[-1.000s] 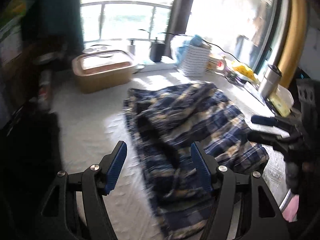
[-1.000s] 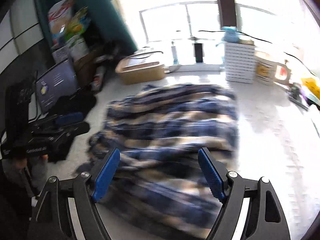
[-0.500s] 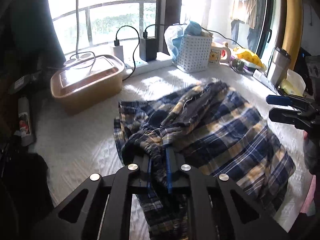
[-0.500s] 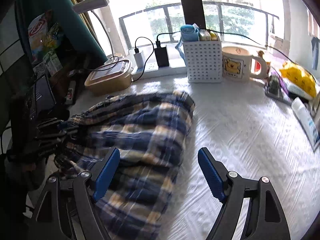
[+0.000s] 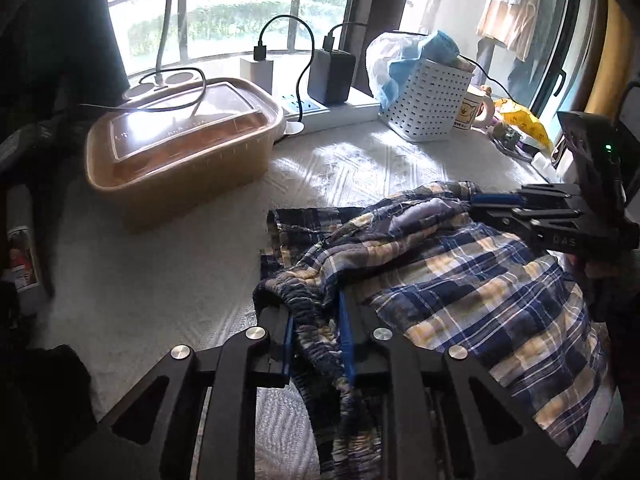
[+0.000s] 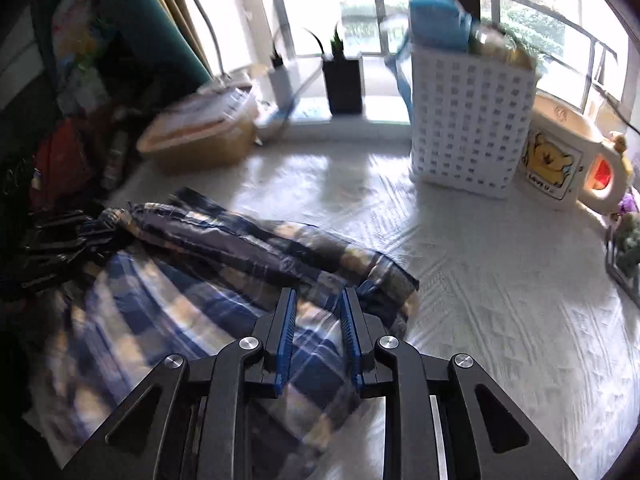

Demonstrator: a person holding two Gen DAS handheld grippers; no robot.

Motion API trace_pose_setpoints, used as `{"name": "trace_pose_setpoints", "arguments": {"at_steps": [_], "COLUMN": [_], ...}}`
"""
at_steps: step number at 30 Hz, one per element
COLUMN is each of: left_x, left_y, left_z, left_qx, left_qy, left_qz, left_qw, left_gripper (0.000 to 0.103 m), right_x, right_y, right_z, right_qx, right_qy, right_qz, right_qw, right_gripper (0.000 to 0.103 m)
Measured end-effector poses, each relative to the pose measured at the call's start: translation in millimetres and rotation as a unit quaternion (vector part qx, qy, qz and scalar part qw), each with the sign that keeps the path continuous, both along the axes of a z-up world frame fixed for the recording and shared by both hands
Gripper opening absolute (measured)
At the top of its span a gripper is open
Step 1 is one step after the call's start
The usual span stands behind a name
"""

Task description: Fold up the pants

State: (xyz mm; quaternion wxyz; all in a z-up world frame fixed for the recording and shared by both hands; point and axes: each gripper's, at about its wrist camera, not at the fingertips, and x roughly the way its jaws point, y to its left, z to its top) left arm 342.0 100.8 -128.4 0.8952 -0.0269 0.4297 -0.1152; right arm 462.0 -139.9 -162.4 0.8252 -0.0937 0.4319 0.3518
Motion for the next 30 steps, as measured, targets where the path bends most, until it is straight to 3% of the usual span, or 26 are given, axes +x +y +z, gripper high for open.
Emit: {"name": "trace_pose_setpoints", "arguments": {"at_steps": [3,8,13,17,21,25,30], "left_x": [-8,-23,-23,-8,9,22,27], "left_y": [0,3,11,7,9,19,24], "left_z": [12,39,46,29,9,-3,-1], "left_qx": [0.008,0.020,0.035,0.054,0.068,0.043,0.023], "left_qy": [-0.015,-0.056,-0.069,-0.049,-0.020,-0.010,-0.003], "left_qz": [-0.012,-0.019,-0.009,-0.022,-0.003,0.020,0.045], "left_qw": [0.9998,0.9981,0.9970,0.9971,0.9975,0.9988,0.9987], "left_gripper": [0.025,0.063,0.065,0.065,0.065,0.067,0.067], "right_x": [6,23,11,-11,-16,7,24], "right_y": [5,5,3,15,36,43,42], "right_z": [-2,-3,22,39,23,0,-2], "right_qx": [-0.007,-0.005,0.013,0.019,-0.027,-0.029,-0.038], "right_qy": [-0.012,-0.004,-0.029,-0.033,-0.027,-0.003,-0.007], "right_qz": [-0.008,-0.035,-0.038,0.026,0.069,0.058,0.024], "right_qw": [1.000,0.999,0.999,0.999,0.997,0.998,0.999], "right_gripper": [0.024,0.024,0.024,0.025,0.024,0.024,0.025]}}
